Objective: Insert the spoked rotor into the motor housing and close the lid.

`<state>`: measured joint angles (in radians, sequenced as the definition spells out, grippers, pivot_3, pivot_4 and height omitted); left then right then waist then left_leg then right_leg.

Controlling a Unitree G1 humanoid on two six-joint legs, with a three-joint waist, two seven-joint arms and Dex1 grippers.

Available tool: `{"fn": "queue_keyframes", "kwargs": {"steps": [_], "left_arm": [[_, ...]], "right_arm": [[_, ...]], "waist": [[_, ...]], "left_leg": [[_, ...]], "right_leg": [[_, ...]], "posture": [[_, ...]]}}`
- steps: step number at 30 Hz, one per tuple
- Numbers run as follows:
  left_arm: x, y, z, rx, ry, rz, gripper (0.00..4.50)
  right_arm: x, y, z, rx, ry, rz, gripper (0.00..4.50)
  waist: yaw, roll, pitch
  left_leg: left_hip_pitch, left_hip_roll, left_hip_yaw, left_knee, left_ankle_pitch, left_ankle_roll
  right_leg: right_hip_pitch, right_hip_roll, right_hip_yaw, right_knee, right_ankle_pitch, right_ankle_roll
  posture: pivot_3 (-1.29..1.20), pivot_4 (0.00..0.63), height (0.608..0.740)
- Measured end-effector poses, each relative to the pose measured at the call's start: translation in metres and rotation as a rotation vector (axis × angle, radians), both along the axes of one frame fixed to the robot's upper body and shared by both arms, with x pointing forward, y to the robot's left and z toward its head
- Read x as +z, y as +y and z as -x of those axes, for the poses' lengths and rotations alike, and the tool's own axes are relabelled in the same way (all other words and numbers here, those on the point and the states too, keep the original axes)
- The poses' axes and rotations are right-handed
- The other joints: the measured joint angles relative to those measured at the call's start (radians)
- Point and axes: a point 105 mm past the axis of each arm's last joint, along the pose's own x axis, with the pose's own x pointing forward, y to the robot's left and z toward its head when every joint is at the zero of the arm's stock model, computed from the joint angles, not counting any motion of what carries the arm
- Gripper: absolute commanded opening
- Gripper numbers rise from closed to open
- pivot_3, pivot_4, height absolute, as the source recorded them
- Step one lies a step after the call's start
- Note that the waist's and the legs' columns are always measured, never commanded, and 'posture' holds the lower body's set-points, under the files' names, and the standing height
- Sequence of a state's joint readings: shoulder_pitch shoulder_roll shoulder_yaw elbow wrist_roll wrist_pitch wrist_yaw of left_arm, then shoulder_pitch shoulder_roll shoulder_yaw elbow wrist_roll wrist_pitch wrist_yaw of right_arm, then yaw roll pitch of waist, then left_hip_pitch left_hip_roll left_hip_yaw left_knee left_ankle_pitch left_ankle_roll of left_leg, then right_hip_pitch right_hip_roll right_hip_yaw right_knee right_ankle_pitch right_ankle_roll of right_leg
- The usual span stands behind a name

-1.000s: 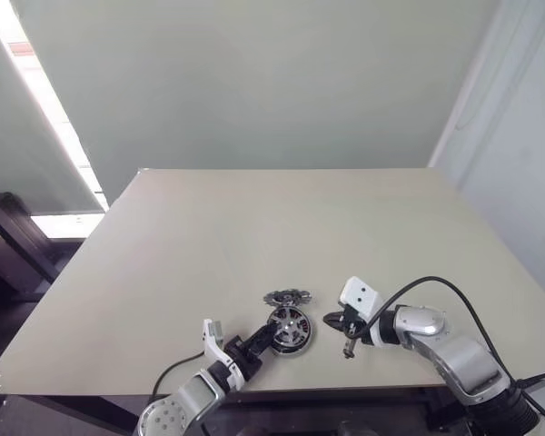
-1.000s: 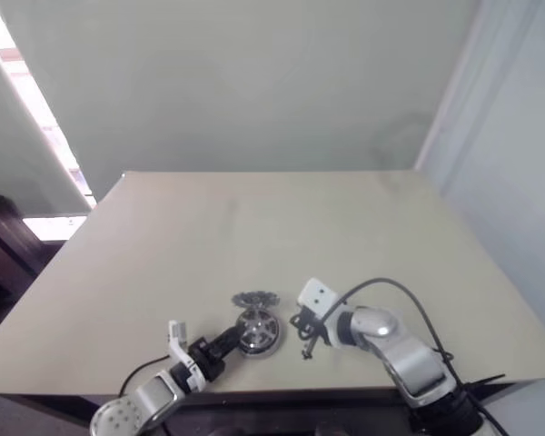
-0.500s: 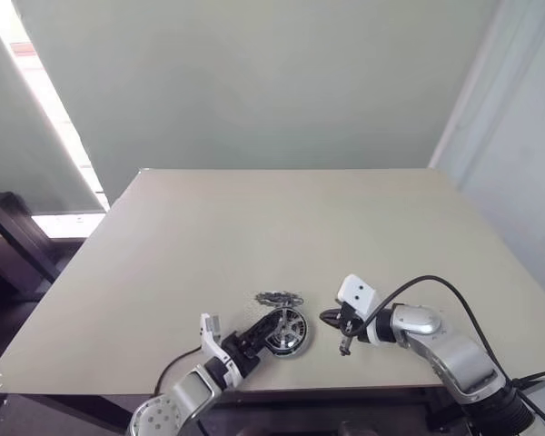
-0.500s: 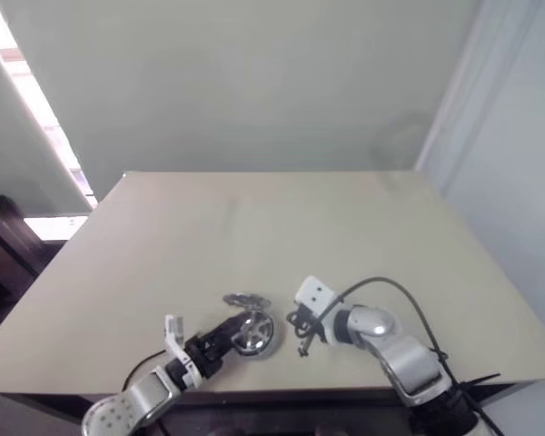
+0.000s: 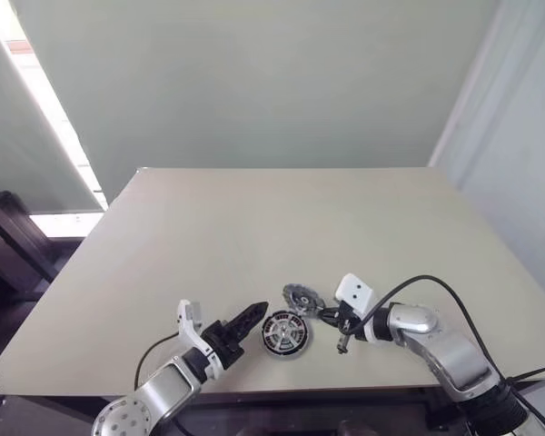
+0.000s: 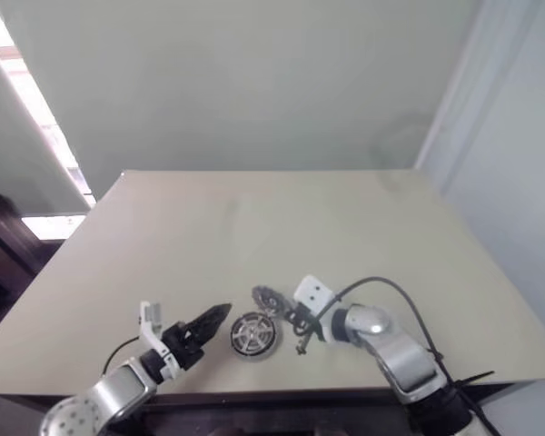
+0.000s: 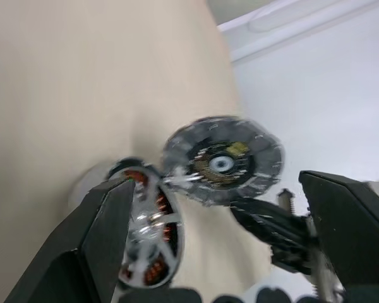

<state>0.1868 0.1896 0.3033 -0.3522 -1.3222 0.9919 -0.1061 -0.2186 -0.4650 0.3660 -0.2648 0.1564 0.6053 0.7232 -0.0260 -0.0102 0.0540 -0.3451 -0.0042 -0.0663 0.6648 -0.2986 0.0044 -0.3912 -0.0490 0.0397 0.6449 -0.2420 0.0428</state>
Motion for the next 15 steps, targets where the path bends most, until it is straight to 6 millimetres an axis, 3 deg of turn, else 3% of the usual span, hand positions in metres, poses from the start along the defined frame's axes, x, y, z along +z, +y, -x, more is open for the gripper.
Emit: {"fn": "queue_keyframes", "kwargs": {"steps": [7, 10, 15], "left_arm": [[-0.004, 0.027, 0.018, -0.022, 0.001, -0.160, 4.47], [-0.002, 0.052, 0.017, 0.058, -0.033, -0.228, 4.47], [0.002, 0.063, 0.012, 0.119, -0.073, -0.257, 4.47]], "right_arm": [[0.000, 0.002, 0.006, 0.021, 0.050, -0.034, 0.00], [-0.001, 0.007, 0.021, 0.049, 0.139, -0.098, 0.00], [-0.006, 0.021, 0.027, 0.034, 0.160, -0.135, 0.00]], "waist": [[-0.001, 0.000, 0.000], [0.002, 0.001, 0.000], [0.001, 0.001, 0.000]], "left_leg": [[0.000, 0.000, 0.000, -0.002, 0.000, 0.000], [0.000, 0.000, 0.000, -0.002, 0.000, 0.000], [0.001, 0.000, 0.000, -0.001, 0.000, 0.000]], "right_leg": [[-0.001, 0.000, 0.000, 0.000, 0.000, 0.000], [-0.001, 0.000, 0.000, -0.001, 0.000, -0.001], [-0.001, 0.000, 0.000, -0.001, 0.000, 0.000]], "posture": [[0.00, 0.000, 0.740], [0.00, 0.000, 0.740], [0.00, 0.000, 0.740]]}}
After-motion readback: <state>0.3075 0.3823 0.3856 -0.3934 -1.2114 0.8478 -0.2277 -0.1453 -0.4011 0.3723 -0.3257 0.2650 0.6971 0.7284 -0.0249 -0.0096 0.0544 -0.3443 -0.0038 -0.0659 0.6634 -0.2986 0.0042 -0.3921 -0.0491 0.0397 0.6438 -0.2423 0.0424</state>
